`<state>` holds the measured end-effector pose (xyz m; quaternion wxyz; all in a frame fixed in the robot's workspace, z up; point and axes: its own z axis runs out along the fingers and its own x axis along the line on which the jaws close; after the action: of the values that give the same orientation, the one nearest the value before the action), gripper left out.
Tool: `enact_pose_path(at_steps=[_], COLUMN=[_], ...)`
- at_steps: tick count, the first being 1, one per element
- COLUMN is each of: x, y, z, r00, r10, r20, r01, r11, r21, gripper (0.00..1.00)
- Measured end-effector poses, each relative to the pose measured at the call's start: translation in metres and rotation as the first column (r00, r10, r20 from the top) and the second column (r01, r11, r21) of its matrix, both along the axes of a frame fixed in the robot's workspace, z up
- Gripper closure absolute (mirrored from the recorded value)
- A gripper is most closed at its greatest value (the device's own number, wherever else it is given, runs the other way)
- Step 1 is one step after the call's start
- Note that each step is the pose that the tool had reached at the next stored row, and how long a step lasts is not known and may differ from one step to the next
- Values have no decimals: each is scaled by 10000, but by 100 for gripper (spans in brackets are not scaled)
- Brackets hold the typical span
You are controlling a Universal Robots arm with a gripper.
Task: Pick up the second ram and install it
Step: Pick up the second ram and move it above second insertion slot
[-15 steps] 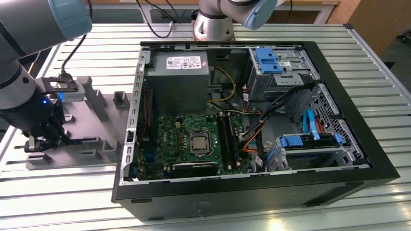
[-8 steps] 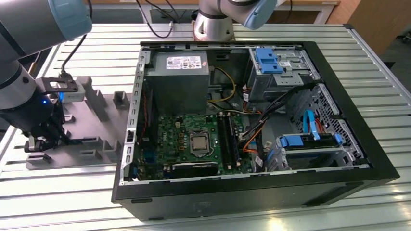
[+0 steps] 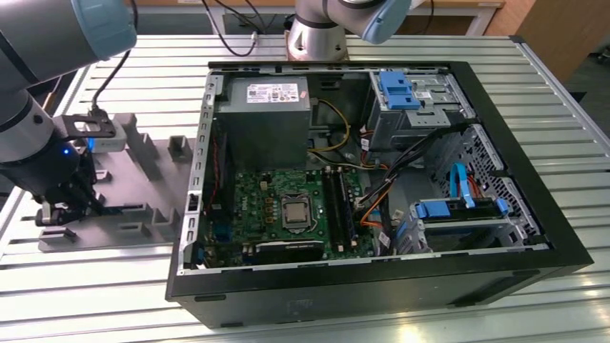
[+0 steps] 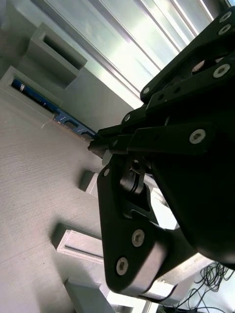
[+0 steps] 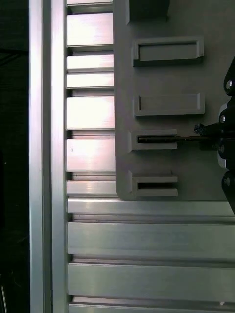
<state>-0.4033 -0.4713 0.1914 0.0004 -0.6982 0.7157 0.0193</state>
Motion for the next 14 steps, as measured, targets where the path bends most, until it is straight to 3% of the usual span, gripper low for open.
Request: enact_pose_path(at_steps=[8, 14], x=[0, 0], y=[2, 2], z=[2, 54], r00=[9999, 9999], r10=[-128, -128], r20=[0, 0], r01=[128, 128], r11=[9999, 9999], r21=[0, -1], gripper=[86, 86])
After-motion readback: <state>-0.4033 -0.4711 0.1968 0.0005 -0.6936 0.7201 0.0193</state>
